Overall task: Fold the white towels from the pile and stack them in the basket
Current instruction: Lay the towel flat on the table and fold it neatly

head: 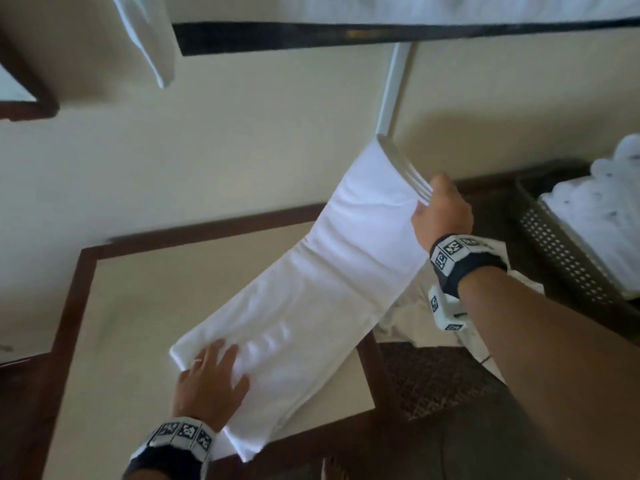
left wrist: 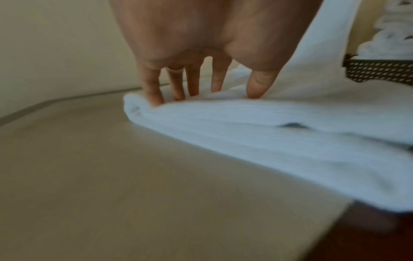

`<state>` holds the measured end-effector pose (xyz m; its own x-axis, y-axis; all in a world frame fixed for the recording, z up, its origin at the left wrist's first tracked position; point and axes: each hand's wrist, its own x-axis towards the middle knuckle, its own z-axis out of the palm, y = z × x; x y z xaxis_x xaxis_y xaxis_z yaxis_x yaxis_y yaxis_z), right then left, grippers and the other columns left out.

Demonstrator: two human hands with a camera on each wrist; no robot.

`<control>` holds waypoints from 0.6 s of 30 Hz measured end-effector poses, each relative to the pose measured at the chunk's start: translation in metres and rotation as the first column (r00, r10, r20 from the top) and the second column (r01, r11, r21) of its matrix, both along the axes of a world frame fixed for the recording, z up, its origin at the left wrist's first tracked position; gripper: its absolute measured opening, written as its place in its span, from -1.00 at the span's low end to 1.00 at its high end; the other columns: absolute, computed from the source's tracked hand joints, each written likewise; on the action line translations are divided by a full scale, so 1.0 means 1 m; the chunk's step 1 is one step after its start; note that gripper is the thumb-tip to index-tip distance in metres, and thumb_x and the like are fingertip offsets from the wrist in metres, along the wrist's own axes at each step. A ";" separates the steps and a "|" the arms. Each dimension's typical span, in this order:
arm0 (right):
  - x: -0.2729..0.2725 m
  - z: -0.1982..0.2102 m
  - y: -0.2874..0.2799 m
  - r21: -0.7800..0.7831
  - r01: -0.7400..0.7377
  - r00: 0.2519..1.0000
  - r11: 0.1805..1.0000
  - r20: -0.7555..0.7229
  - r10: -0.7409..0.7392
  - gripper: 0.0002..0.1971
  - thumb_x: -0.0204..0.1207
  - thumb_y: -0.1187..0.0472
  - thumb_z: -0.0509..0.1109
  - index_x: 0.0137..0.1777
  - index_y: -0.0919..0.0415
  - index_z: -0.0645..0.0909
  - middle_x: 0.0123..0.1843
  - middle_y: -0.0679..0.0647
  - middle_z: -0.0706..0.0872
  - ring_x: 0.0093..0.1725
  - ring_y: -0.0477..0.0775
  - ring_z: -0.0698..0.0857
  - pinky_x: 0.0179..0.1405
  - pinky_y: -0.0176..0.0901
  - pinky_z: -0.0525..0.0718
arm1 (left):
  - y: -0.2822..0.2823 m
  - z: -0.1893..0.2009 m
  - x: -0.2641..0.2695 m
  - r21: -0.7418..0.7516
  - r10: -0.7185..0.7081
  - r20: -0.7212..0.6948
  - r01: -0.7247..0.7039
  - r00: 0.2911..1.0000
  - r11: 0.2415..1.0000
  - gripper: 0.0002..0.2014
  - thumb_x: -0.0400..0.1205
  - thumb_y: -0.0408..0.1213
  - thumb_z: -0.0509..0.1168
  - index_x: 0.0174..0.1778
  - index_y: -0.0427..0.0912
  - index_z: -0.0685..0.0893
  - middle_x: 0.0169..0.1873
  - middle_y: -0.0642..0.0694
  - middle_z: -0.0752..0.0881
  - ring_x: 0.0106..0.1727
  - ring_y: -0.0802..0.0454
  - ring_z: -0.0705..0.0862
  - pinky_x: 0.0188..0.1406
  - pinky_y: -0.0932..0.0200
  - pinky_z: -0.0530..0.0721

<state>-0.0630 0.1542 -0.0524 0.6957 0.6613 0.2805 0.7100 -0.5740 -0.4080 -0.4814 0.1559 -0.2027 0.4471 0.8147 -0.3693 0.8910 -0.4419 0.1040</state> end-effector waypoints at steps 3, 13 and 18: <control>-0.017 0.010 0.007 -0.021 -0.112 0.993 0.994 0.039 0.112 -0.71 0.47 0.32 0.38 0.18 0.23 0.48 0.06 0.29 0.69 -0.01 0.49 0.68 -0.22 0.05 0.46 | 0.012 0.010 0.022 0.005 -0.036 0.188 0.035 0.981 0.999 -0.43 0.44 0.19 0.12 0.15 -0.05 0.79 0.15 -0.05 0.75 0.00 -0.19 0.81 -0.16 -0.07 0.77; -0.213 -0.065 -0.054 -0.352 -0.624 0.779 0.697 -0.212 0.590 -0.67 0.48 0.28 0.37 0.24 0.17 0.48 0.12 0.08 0.62 0.02 0.20 0.64 -0.09 0.12 0.68 | 0.075 0.037 -0.019 0.124 0.122 0.641 -0.259 0.758 0.958 -0.60 0.42 -0.18 0.23 0.17 -0.14 0.67 0.10 -0.16 0.69 -0.05 -0.28 0.71 -0.14 -0.18 0.73; -0.269 -0.138 -0.094 -0.489 -0.559 0.809 0.670 -0.144 0.570 -0.59 0.13 0.23 0.54 -0.01 0.12 0.54 0.08 0.09 0.63 -0.07 0.16 0.65 -0.27 0.00 0.70 | 0.067 0.028 -0.048 0.351 -0.387 0.486 0.231 0.783 0.907 -0.55 0.39 -0.10 0.18 0.19 -0.12 0.62 0.07 -0.11 0.67 -0.05 -0.20 0.70 -0.10 -0.10 0.72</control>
<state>-0.3315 0.0604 -0.1900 0.1416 0.9731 -0.1817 0.9696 -0.1733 -0.1727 -0.5298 0.2225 -0.1750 0.7517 0.6260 0.2074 0.5359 -0.7631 0.3611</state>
